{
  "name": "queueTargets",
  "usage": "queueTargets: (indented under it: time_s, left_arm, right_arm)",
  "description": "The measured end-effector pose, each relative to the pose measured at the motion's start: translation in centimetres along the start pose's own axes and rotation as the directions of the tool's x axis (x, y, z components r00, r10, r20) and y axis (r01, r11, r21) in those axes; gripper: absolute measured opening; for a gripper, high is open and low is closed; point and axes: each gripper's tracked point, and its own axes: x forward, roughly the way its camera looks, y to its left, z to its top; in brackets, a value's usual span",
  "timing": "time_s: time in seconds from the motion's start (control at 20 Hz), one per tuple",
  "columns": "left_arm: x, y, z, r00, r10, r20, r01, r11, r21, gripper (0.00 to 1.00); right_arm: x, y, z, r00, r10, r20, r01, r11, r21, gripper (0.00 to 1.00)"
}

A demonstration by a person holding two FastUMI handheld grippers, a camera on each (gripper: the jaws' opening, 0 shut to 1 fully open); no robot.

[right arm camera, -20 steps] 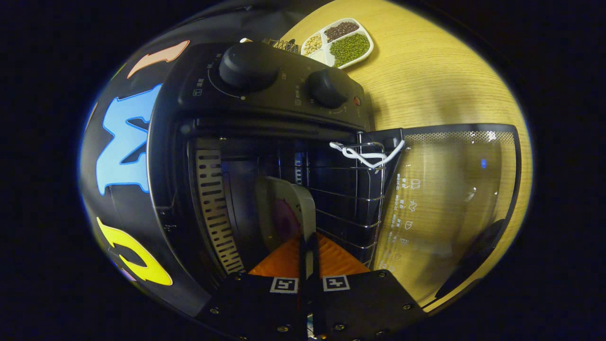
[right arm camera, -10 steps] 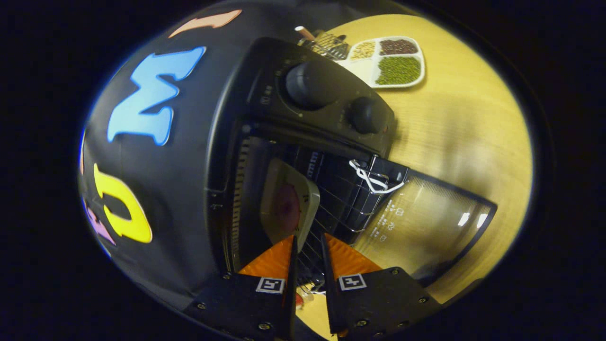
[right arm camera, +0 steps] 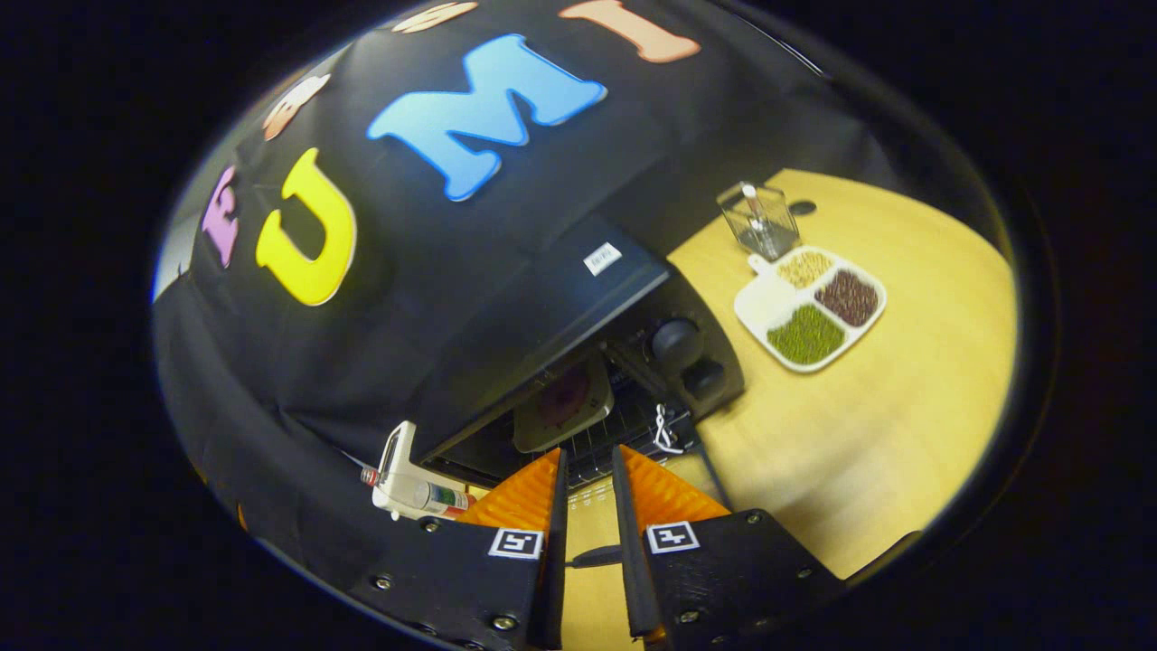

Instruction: Open the electric oven with the left hand, put the food in, and close the electric oven.

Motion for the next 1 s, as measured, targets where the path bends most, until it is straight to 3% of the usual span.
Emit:
queueTargets:
  time_s: [0.2, 0.35, 0.4, 0.45, 0.6, 0.65, 0.7, 0.85, 1.0]
  left_arm:
    - [0.2, -3.1, 0.1, 1.0, -0.028, 0.01, 0.028, 1.0, 0.014, 0.98]
    - [0.3, -5.4, -0.2, 0.999, -0.052, 0.009, 0.052, 0.998, 0.022, 0.98]
    - [0.4, -6.0, -0.5, 0.998, -0.059, 0.002, 0.059, 0.998, 0.024, 0.92]
    - [0.5, -6.7, -0.7, 0.998, -0.065, -0.005, 0.066, 0.998, 0.025, 0.92]
    - [0.7, -8.6, -1.4, 0.996, -0.083, -0.022, 0.083, 0.996, 0.026, 0.96]
    - [0.9, -9.1, -1.9, 0.995, -0.088, -0.036, 0.089, 0.996, 0.024, 0.97]
    - [1.2, -9.7, -2.6, 0.994, -0.096, -0.057, 0.097, 0.995, 0.018, 0.98]
    - [2.2, -9.8, -7.4, 0.972, -0.068, -0.227, 0.079, 0.996, 0.041, 0.97]
    - [3.1, -10.2, -10.9, 0.943, -0.062, -0.327, 0.075, 0.997, 0.029, 0.95]
  right_arm:
    - [-6.8, 0.3, 5.6, 0.987, 0.058, 0.15, -0.021, 0.971, -0.237, 0.27]
    - [-11.9, 1.1, 10.2, 0.952, 0.12, 0.282, -0.008, 0.93, -0.367, 0.32]
    - [-13.9, 1.2, 11.5, 0.94, 0.132, 0.315, 0.001, 0.921, -0.391, 0.34]
    - [-15.5, 1.3, 12.5, 0.928, 0.145, 0.343, 0.007, 0.914, -0.405, 0.35]
    - [-18.7, 1.4, 14.2, 0.908, 0.174, 0.38, 0.011, 0.899, -0.438, 0.56]
    - [-19.6, 1.2, 14.5, 0.901, 0.184, 0.392, 0.008, 0.897, -0.441, 0.67]
    - [-20.6, 1.1, 15.0, 0.893, 0.184, 0.411, 0.021, 0.895, -0.446, 0.93]
    - [-22.2, 0.8, 16.2, 0.869, 0.19, 0.457, 0.051, 0.884, -0.465, 0.94]
    - [-23.1, 0.8, 16.8, 0.857, 0.2, 0.476, 0.066, 0.872, -0.485, 0.94]
